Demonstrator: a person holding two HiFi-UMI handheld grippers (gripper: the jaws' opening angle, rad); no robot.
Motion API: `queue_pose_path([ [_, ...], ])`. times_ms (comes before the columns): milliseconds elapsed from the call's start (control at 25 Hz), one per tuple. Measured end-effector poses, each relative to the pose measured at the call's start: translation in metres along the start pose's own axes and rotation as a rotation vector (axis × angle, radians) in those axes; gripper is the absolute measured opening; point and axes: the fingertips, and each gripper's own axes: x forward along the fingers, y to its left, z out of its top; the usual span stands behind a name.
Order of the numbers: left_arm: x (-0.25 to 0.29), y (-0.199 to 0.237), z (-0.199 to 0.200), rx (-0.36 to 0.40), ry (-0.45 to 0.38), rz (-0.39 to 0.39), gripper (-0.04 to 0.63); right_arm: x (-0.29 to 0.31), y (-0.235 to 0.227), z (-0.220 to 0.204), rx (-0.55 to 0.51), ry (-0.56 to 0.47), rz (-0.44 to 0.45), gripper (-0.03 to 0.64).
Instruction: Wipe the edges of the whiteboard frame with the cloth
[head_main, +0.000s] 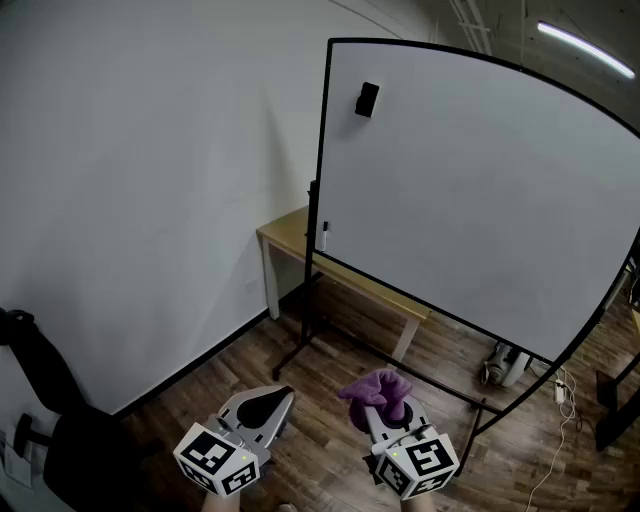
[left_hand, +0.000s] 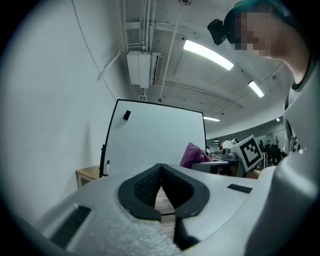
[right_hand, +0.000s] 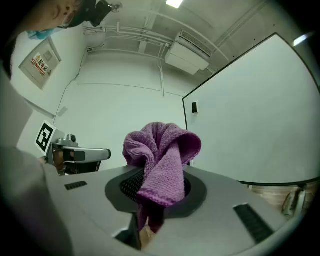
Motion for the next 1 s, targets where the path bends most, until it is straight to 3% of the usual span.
queue_pose_path([
  [480,-0.002,-0.003,0.0,0.005,0.005,-0.002,0.017,-0.002,0.002,-0.004,0.009,0.002,0.003,0.067],
  [1000,-0.004,0.031,0.003,0.019,0.004,-0.029,0.017,0.028,0.014,-0.004,-0.001,-0.002,-0.033,0.067],
])
